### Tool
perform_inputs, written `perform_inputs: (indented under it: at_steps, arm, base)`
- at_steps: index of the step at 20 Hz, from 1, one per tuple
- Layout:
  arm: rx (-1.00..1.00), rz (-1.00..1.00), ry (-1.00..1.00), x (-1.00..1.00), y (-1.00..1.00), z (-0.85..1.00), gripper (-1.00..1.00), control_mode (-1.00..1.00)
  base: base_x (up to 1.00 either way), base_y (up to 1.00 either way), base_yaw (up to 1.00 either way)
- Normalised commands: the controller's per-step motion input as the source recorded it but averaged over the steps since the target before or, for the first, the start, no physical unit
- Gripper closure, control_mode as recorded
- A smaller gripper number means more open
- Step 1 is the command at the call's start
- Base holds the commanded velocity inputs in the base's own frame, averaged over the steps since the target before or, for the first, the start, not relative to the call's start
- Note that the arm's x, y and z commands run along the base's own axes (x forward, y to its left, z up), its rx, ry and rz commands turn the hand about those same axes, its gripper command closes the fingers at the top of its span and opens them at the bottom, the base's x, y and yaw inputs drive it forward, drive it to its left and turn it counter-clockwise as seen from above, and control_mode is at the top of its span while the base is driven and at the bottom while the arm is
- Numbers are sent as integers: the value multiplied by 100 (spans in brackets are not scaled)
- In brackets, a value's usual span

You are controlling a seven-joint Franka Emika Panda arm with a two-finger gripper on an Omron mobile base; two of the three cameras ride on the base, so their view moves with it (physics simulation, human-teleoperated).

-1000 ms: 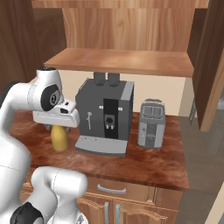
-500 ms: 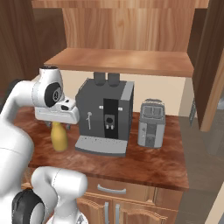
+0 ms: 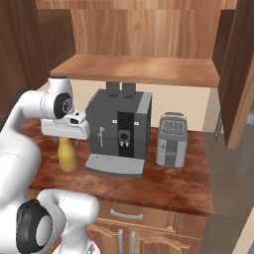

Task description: There is a tray on the dining counter. Grab the cup, mug, and pitcher and place them on the tray. The pitcher may be placed next to the tray if it cannot fit the tray.

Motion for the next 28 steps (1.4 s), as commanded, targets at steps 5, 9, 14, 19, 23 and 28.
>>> perform_inputs:
  at_steps: [5, 9, 14, 19, 23, 28]
  arm:
    - [0, 0, 0, 2, 1, -23, -100, -100]
    - [0, 0, 0, 0, 1, -15, -100, -100]
    - [0, 0, 0, 0, 9, -12, -100, -100]
    - [0, 2, 0, 0, 25, -10, -100, -100]
    - [0, 3, 0, 0, 28, -12, -100, -100]
    - [0, 0, 0, 1, 7, -5, -100, -100]
  base:
    - [0, 0, 0]
    - [0, 0, 0]
    - [0, 0, 0]
    - [0, 0, 0]
    - [0, 0, 0]
    - [0, 0, 0]
